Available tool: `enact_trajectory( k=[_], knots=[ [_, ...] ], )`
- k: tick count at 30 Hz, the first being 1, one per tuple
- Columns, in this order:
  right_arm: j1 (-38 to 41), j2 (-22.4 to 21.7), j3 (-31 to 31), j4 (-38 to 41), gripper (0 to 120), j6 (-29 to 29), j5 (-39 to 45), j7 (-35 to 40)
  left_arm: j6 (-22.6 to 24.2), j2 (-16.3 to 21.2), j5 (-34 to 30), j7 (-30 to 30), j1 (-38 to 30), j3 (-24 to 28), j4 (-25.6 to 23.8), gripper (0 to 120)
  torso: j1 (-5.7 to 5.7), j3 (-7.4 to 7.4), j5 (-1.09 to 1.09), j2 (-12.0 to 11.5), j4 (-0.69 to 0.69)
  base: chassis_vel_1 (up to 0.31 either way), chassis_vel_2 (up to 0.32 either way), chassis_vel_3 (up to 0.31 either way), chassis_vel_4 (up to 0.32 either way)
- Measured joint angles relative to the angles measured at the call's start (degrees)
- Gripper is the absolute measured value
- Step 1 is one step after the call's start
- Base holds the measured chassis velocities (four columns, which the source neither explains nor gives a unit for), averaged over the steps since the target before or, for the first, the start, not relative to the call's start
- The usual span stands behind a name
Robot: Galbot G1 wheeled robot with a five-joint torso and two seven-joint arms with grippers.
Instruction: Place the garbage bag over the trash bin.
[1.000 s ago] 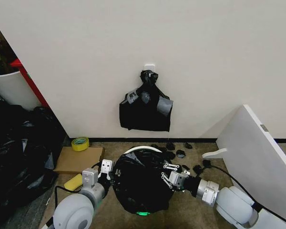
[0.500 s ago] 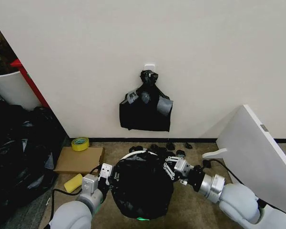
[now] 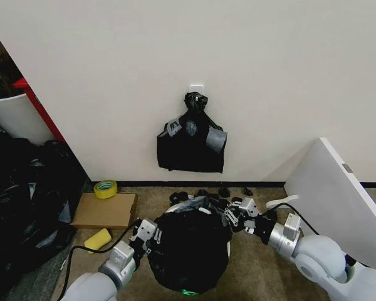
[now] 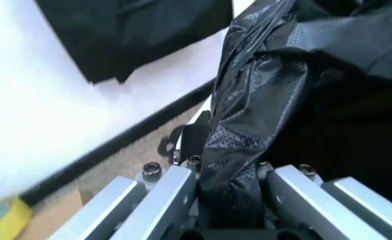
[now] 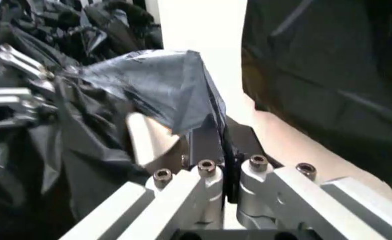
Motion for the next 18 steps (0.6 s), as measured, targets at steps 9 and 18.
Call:
enact_trajectory(
  k=[9,18],
  knots=[
    [2.51,-0.83,0.5,-5.31,0,1.93,-10.07,-5.37,-3.56,0.71,1.87,2.24,-0.52,-0.06,0.28,1,0.0,0.0,0.01,0.0,-0.01,0.0,0.0,0.0,0.0],
    [6.51,-1.27,-0.51,-11.06,0,6.65,-16.5,-10.18,-6.69,1.3,1.25,5.02,-1.34,0.12,0.64,1,0.0,0.0,0.0,0.0,-0.01,0.0,0.0,0.0,0.0]
  ],
)
